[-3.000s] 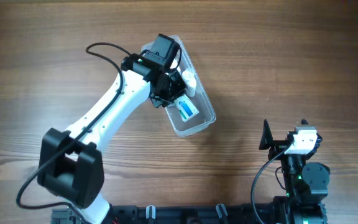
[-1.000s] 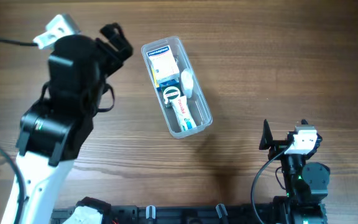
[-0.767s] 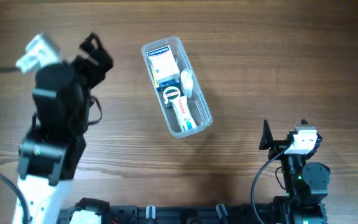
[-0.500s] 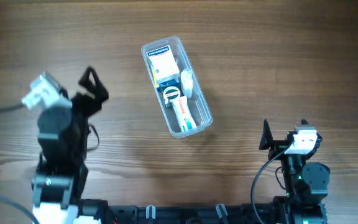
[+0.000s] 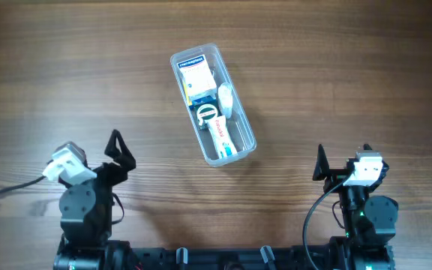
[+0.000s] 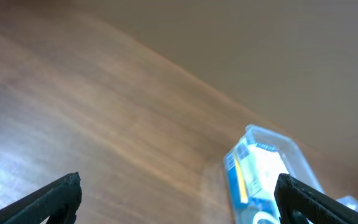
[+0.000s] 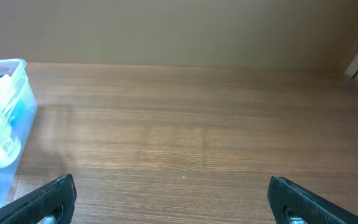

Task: Pack container

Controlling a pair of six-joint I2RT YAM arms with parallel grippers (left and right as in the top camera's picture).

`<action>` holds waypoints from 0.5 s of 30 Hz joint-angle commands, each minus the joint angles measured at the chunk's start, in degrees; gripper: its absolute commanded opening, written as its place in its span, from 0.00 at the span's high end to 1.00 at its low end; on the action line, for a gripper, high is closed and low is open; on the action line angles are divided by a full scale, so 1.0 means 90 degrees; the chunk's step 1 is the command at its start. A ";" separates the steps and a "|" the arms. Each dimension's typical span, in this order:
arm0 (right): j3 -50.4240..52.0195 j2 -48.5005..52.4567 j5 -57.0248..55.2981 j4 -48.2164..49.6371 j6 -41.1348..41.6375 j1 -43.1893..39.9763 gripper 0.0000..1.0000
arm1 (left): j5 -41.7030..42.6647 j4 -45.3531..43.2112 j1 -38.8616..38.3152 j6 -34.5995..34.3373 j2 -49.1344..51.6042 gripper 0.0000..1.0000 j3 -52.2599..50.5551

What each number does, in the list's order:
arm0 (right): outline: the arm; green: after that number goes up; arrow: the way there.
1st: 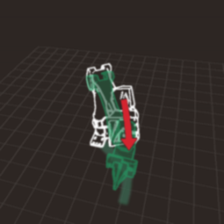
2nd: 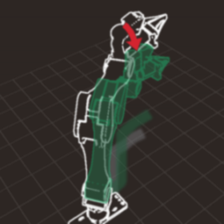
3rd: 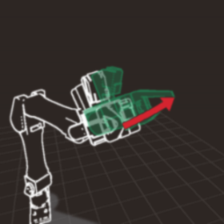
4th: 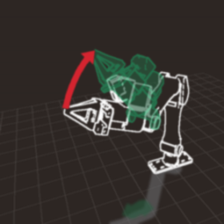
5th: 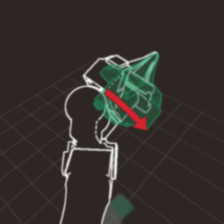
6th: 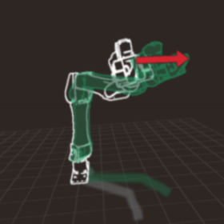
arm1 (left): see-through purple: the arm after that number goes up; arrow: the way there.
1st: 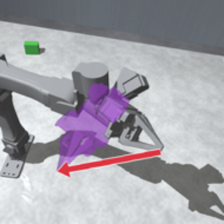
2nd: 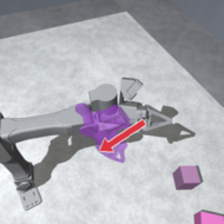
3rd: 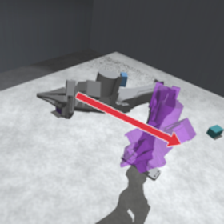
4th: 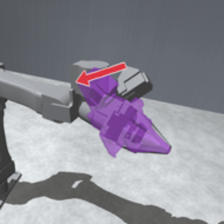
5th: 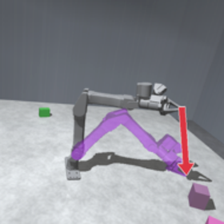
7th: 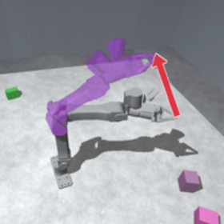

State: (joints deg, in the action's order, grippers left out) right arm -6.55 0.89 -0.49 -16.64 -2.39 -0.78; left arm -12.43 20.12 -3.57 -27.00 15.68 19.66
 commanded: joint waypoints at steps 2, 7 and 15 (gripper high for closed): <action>0.0034 -0.0068 -0.0126 0.0024 0.0100 -0.0036 0.00 | -0.0177 0.0321 0.0053 0.0187 -0.0554 0.00 -0.0423; 0.0034 -0.0068 -0.0124 0.0024 0.0100 -0.0036 0.00 | -0.0223 0.0495 0.0056 0.0316 -0.0940 0.00 -0.0775; 0.0034 -0.0068 -0.0126 0.0024 0.0097 -0.0036 0.00 | -0.0500 0.0874 0.0056 0.0316 -0.1384 0.00 -0.1200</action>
State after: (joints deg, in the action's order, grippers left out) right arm -6.55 0.89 -0.49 -16.64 -2.39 -0.78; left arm -14.35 27.53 -3.57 -25.52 5.17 10.83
